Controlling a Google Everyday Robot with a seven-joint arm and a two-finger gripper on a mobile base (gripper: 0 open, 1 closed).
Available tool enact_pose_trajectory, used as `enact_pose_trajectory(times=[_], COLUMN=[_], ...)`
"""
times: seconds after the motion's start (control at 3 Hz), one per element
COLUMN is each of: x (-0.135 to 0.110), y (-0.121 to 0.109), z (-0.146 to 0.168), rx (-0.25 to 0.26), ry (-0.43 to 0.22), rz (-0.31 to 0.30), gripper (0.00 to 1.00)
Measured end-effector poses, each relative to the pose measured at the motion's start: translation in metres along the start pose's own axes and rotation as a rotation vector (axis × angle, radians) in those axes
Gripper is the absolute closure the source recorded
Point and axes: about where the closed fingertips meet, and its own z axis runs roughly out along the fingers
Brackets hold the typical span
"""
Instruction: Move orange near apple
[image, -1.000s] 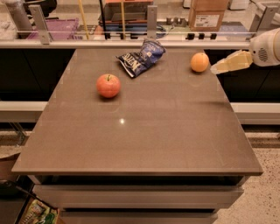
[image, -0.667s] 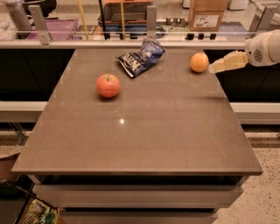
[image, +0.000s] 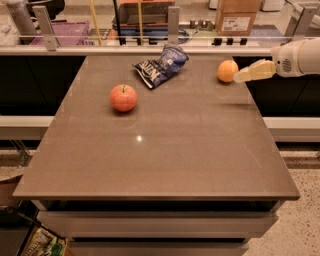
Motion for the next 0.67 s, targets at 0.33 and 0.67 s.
enact_pose_trajectory(times=[0.33, 0.67], x=[-0.001, -0.002], y=[-0.002, -0.001], z=[0.012, 0.026], rx=[-0.013, -0.027], ry=[-0.017, -0.021], rz=[-0.006, -0.019], gripper=[0.0, 0.0])
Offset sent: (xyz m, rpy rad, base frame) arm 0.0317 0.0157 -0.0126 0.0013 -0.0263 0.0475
